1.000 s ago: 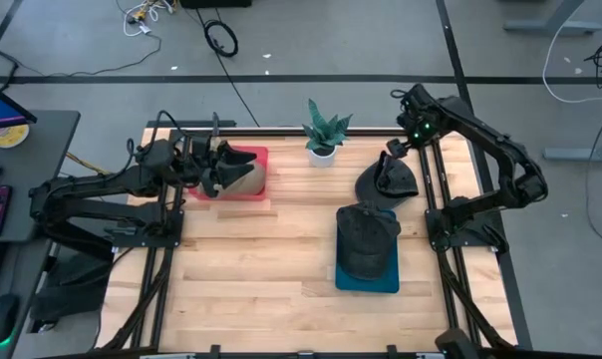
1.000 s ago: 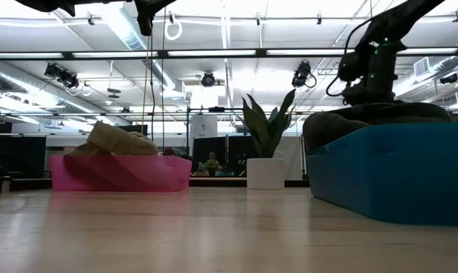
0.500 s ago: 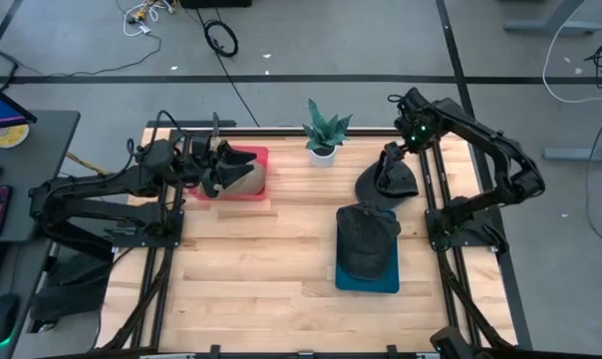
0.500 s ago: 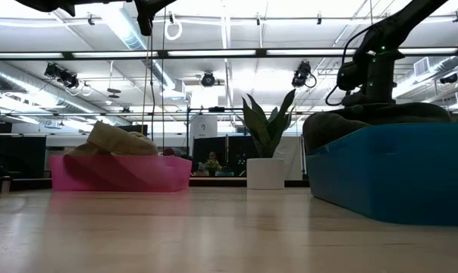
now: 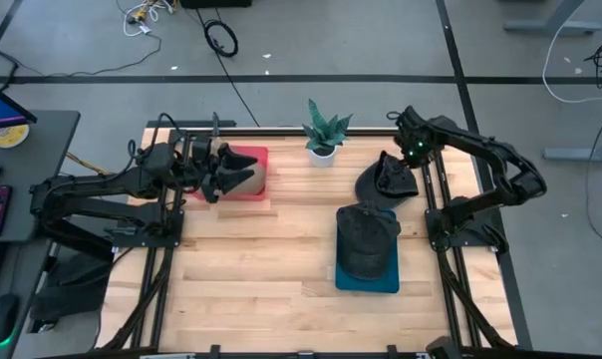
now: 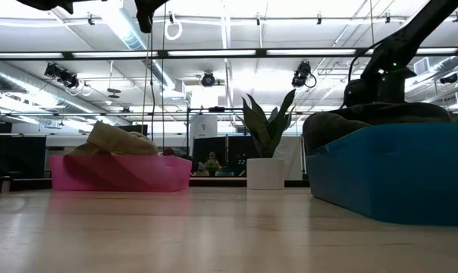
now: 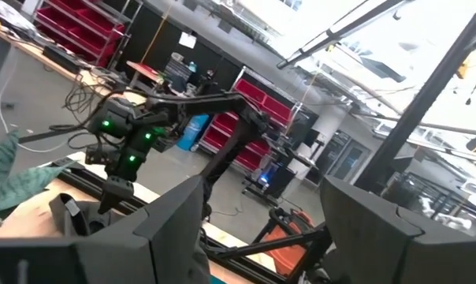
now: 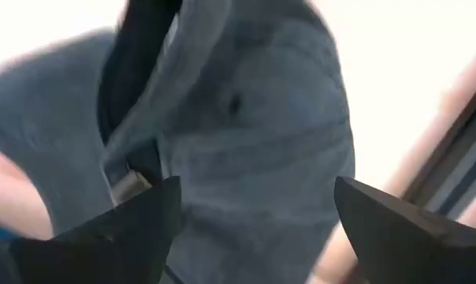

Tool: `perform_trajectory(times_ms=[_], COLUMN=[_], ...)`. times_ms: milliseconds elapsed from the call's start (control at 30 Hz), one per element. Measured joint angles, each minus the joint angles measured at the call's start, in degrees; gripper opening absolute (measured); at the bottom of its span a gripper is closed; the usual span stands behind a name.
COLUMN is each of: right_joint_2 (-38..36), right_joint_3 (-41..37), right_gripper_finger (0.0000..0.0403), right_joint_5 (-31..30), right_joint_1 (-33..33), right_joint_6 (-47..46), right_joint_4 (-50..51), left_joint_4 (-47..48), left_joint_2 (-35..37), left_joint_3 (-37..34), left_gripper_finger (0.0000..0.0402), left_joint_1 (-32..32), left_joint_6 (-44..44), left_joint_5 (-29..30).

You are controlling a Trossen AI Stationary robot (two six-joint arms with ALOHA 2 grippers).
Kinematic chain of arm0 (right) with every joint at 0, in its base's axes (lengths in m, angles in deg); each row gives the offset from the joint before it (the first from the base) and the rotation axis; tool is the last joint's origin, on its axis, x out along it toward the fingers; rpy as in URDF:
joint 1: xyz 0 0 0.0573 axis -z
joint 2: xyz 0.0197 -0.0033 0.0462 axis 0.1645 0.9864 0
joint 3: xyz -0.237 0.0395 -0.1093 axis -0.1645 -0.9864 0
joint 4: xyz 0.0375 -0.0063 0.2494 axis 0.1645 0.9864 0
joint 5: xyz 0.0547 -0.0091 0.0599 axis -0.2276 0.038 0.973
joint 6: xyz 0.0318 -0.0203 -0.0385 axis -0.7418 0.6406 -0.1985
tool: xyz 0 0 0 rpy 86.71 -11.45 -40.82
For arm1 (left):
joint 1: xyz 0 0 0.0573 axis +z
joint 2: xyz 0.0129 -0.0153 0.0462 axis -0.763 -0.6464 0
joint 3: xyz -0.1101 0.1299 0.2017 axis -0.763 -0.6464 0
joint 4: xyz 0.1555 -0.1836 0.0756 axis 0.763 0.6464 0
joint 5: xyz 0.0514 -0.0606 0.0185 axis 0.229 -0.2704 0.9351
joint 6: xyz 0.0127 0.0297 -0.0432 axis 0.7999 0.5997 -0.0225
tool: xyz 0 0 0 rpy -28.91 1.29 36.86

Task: Pick & Place hat
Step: Put the black cap into the blue bin

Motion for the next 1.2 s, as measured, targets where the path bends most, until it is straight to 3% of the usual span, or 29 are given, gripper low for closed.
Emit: perform_trajectory(times_ms=[233, 633, 1200], right_joint_2=[0.0, 0.3, 1.2], right_joint_3=[-0.2, -3.8, -3.8], right_gripper_finger=[0.0334, 0.0319, 0.0298], right_joint_5=[-1.2, -11.6, -9.3], right_joint_1=[-0.4, -5.3, -6.0], right_joint_6=[-3.1, -8.6, -8.6], right_joint_4=[-2.5, -7.3, -6.3], left_joint_4=[0.0, 0.0, 0.0], left_joint_2=[0.0, 0.0, 0.0], left_joint_3=[0.0, 0.0, 0.0], left_gripper_finger=[0.0259, 0.0259, 0.0259], left_joint_1=[0.0, 0.0, 0.0], left_joint_6=[0.0, -0.2, -0.6], left_joint_5=[1.1, 1.4, 1.5])
